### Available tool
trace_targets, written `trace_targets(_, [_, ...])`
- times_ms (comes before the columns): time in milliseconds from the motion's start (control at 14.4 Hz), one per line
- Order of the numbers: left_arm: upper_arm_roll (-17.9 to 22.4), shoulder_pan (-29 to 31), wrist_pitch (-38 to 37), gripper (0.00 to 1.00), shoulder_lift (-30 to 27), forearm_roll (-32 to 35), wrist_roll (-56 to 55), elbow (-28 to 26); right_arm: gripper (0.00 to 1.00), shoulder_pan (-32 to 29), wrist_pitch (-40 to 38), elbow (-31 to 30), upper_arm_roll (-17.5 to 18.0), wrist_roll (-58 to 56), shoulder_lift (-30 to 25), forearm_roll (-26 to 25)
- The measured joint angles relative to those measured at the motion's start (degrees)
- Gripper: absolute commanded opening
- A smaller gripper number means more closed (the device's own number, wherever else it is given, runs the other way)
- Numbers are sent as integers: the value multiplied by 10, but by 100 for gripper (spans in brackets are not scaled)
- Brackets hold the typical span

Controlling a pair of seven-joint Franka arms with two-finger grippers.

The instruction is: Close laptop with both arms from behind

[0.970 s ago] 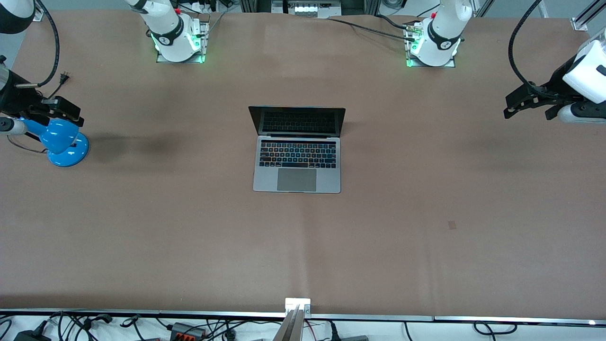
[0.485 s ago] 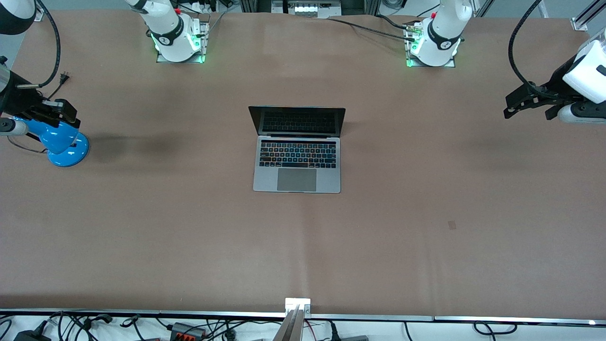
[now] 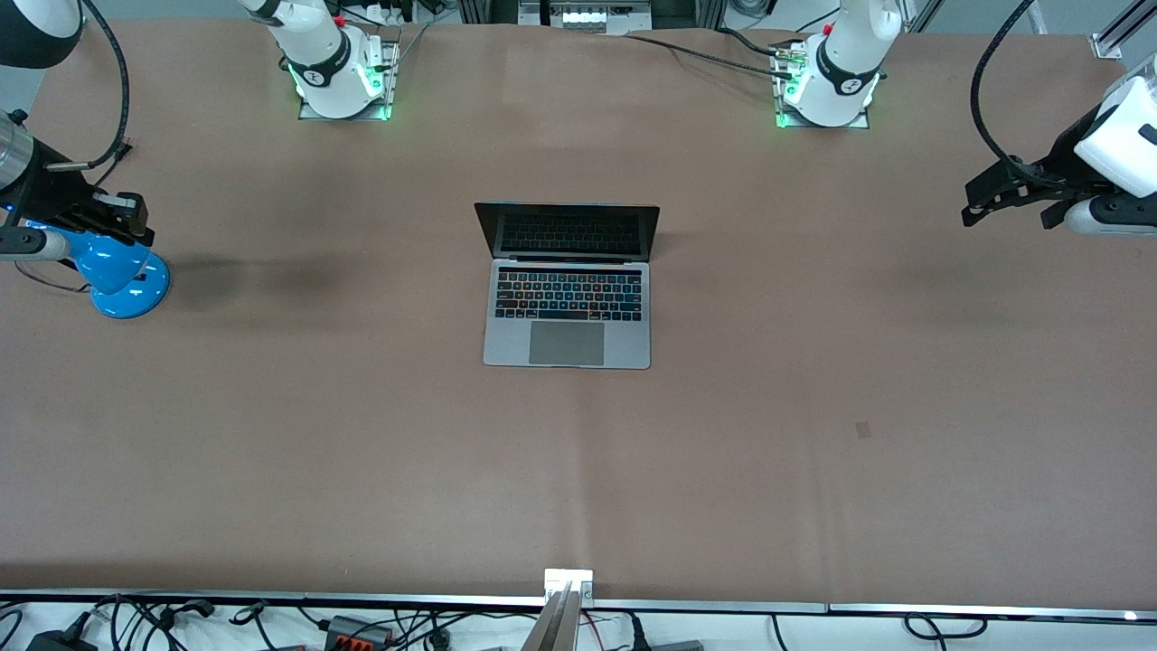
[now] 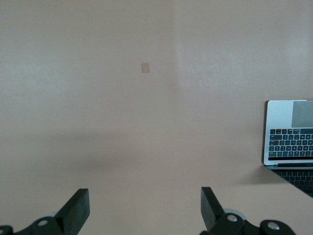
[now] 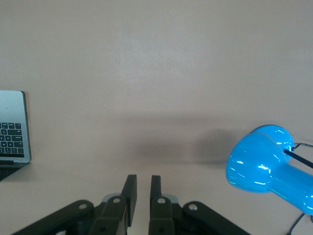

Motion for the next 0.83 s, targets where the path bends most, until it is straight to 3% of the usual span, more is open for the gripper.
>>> trace_targets(831, [0, 0, -2, 100, 0, 0, 0, 0, 0, 28, -22, 0, 2, 1, 0, 1])
